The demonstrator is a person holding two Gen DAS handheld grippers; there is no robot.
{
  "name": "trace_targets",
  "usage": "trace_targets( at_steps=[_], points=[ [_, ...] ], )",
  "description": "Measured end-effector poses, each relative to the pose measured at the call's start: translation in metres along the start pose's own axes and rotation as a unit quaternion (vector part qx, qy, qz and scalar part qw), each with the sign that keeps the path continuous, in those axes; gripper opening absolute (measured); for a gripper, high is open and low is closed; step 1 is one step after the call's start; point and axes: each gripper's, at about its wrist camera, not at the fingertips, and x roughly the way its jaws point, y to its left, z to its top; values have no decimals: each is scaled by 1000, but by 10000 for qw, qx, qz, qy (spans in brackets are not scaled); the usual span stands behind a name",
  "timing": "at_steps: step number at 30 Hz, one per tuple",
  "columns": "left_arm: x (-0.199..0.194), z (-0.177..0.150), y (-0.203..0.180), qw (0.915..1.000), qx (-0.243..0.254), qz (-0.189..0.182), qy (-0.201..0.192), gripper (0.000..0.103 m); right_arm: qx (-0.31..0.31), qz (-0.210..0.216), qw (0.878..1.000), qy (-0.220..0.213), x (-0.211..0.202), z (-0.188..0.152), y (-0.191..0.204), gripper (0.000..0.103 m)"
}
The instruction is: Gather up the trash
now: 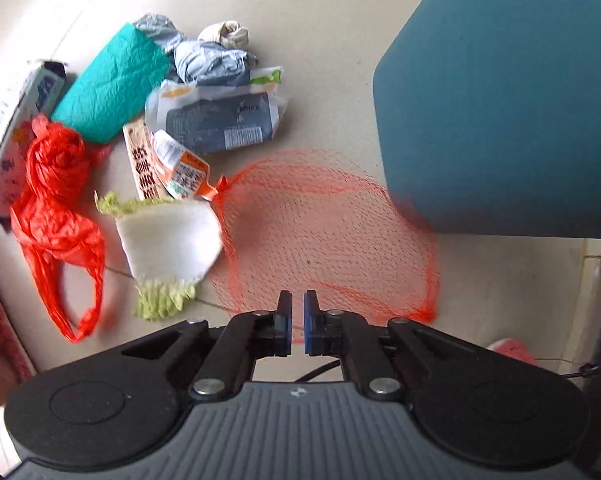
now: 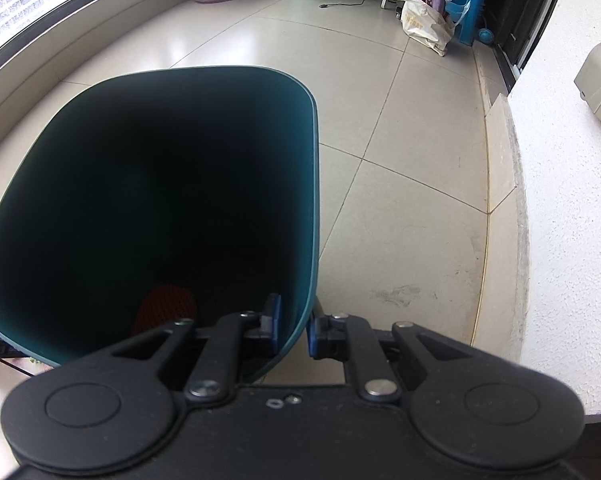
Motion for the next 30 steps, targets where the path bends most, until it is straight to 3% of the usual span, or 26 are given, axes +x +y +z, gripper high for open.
trace_targets(
  at_steps=[1,3,5,8,11,14,17,18,20,23,30],
  points=[
    [2,-4,4,9998,-164,-86,56,11,10,10,10000,7,0,0,-1,12],
    [12,-12,11,9987,-472,-83,141,52,24,22,10000,11,0,0,-2,12],
    [20,-18,16,9975,-701,-65,95,82,7,20,10000,6,0,0,-3,12],
    [43,-18,23,9934,-1084,-176,330,82,-10,16,10000,0,1,1,-3,12],
    [71,-14,24,9910,-1229,30,528,82,-44,3,10000,22,3,0,-3,13],
    [94,-8,29,9865,-1470,-18,717,82,-119,-37,9999,24,4,0,-1,13],
    [102,-2,26,9882,-1357,87,706,81,-156,-54,9999,27,5,0,0,13],
    [104,1,25,9892,-1279,142,703,73,-173,-62,9998,28,6,1,0,13],
    [106,4,22,9896,-1184,297,755,52,-177,-64,9998,33,6,2,1,13],
    [101,7,20,9901,-1136,379,726,7,-171,-68,9998,31,6,-2,6,13],
    [32,3,11,9954,-913,277,57,5,-151,-72,9999,13,5,-2,7,13]
  ],
)
